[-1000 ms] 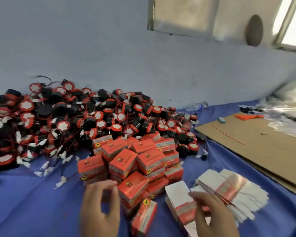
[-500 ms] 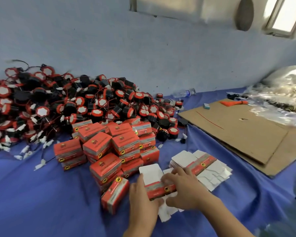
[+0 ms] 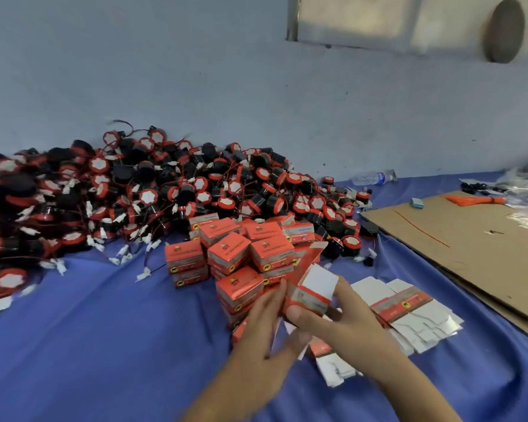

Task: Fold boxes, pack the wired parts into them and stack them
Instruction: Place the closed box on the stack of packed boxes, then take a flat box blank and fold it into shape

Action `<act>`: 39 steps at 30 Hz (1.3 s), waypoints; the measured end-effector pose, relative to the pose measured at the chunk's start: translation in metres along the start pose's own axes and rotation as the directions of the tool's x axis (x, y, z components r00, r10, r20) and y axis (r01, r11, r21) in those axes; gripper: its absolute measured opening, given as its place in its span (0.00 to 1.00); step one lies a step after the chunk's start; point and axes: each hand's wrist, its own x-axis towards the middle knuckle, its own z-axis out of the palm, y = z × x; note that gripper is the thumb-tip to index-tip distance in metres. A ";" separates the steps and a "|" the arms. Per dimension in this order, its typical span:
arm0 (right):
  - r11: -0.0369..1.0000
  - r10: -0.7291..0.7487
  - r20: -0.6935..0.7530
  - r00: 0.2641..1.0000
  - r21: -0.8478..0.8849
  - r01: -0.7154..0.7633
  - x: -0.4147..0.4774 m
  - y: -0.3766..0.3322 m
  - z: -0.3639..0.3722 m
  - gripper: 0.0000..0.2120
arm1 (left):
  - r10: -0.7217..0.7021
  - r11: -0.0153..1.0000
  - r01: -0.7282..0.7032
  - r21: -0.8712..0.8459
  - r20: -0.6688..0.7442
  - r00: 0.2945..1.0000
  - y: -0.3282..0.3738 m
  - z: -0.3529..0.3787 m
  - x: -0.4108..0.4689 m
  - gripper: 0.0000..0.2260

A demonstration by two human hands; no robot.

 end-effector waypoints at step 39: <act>0.730 0.377 0.675 0.635 0.206 -0.652 -0.041 -0.046 0.222 0.17 | -0.113 0.916 0.196 0.351 -0.245 0.963 0.038 -0.219 -0.207 0.34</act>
